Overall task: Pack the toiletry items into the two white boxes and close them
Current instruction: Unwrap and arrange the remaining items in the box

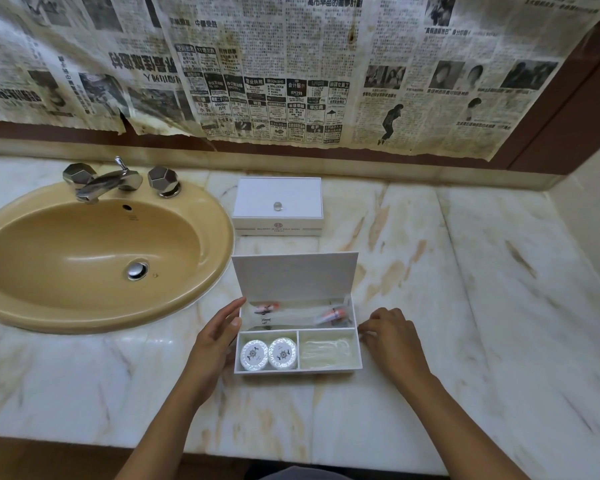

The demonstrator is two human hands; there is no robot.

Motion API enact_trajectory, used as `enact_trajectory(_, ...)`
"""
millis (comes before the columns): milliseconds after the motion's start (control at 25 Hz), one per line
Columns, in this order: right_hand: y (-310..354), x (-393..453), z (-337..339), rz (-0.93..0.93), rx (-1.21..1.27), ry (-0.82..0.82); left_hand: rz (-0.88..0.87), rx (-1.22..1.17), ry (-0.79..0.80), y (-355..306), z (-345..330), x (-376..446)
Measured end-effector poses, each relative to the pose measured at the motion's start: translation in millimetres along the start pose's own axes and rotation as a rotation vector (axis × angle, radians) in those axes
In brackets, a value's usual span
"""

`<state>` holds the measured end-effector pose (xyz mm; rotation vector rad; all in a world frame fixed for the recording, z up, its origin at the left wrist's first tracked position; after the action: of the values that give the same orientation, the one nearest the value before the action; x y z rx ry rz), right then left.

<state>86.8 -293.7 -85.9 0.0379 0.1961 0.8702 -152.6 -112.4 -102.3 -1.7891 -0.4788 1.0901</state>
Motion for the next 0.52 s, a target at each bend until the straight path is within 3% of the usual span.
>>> enact_trajectory(200, -13, -1, 15, -0.098, 0.021, -0.102, -0.026, -0.01, 0.005, 2, 3, 3)
enact_trajectory(360, -8, -5, 47, -0.157, 0.235, -0.215, -0.026, -0.01, 0.009, 4, 4, 5)
enact_trajectory(520, 30, -10, 78, -0.047, 0.341, -0.189, -0.025, -0.014, 0.006, 5, 3, 5)
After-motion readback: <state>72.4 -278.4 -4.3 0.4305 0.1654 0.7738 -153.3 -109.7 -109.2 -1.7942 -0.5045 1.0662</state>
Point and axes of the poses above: each hand's wrist, its own x-axis towards the middle knuckle, its own z-axis out of the back of the hand, y = z × x, the point moved 8 cm from there along x, towards the middle knuckle, and after that the axes turned 12 degrees about -x, right-handed, at the moved point
